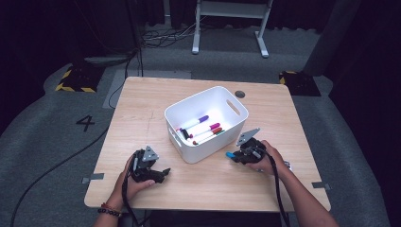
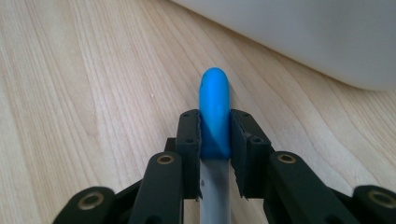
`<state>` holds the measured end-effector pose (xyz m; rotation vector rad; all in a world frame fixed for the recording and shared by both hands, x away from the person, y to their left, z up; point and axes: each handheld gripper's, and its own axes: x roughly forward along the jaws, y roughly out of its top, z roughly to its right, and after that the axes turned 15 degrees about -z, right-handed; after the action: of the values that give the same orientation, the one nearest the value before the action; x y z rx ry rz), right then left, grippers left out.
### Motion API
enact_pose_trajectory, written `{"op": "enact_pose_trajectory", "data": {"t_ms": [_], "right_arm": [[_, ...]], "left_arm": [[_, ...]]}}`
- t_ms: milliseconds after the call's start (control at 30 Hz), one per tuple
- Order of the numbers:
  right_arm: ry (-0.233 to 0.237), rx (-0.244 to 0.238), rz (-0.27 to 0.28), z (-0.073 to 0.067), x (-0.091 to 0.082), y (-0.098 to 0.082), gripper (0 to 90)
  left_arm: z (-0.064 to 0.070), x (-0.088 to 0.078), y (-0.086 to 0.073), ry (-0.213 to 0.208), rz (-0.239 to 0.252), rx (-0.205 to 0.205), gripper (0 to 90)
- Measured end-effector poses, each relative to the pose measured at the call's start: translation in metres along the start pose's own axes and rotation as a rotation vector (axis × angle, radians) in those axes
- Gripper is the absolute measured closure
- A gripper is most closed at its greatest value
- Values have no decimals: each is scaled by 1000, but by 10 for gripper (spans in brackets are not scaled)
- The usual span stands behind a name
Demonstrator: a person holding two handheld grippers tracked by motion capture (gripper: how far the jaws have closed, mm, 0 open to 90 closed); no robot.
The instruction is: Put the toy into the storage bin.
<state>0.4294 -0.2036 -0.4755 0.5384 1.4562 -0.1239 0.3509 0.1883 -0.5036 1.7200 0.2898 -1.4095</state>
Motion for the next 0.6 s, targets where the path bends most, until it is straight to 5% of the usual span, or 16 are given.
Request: {"op": "enact_pose_trajectory", "data": {"t_ms": [167, 600], "right_arm": [[25, 41, 53, -1, -13, -11, 748], [-9, 109, 281, 2, -74, -32, 749]], "left_arm": [[0, 0, 0, 0, -2, 0, 155], [0, 0, 0, 0, -2, 0, 154]]}}
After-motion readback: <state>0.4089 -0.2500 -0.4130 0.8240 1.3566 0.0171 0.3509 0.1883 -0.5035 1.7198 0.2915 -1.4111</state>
